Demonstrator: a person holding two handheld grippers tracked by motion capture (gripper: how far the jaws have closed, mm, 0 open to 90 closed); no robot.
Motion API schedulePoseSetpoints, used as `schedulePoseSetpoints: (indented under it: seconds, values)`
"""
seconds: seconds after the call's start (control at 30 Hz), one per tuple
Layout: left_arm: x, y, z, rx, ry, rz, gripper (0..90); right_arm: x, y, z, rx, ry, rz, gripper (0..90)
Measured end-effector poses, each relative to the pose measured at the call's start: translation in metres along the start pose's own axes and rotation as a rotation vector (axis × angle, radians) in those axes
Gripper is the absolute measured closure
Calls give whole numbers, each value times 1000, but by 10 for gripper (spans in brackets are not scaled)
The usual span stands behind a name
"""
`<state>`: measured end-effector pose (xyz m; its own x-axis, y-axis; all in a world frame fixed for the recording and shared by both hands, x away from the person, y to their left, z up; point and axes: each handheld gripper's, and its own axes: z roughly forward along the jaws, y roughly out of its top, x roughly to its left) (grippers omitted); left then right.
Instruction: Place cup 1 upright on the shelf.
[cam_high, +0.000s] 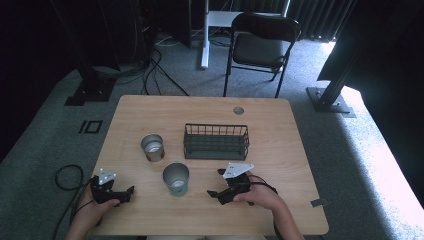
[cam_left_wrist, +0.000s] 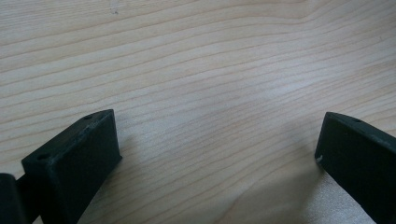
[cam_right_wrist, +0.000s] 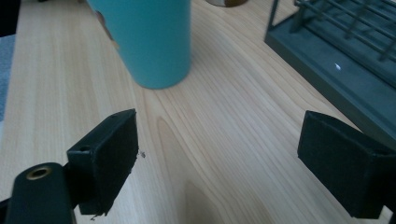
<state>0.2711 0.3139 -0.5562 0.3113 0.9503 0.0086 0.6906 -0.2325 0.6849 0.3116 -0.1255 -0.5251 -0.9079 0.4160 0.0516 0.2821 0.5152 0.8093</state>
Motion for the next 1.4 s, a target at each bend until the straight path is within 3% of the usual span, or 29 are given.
schedulePoseSetpoints:
  seconds: [0.33, 0.7, 1.4]
  values:
    - [0, 0, 0, 0, 0, 0, 3, 11, 13, 17, -7, 52, -34, 121]
    - [0, 0, 0, 0, 0, 0, 3, 24, 30, 40, -58, 104, -64, 121]
    - [0, 0, 0, 0, 0, 0, 3, 34, 44, 57, -161, 134, -77, 121]
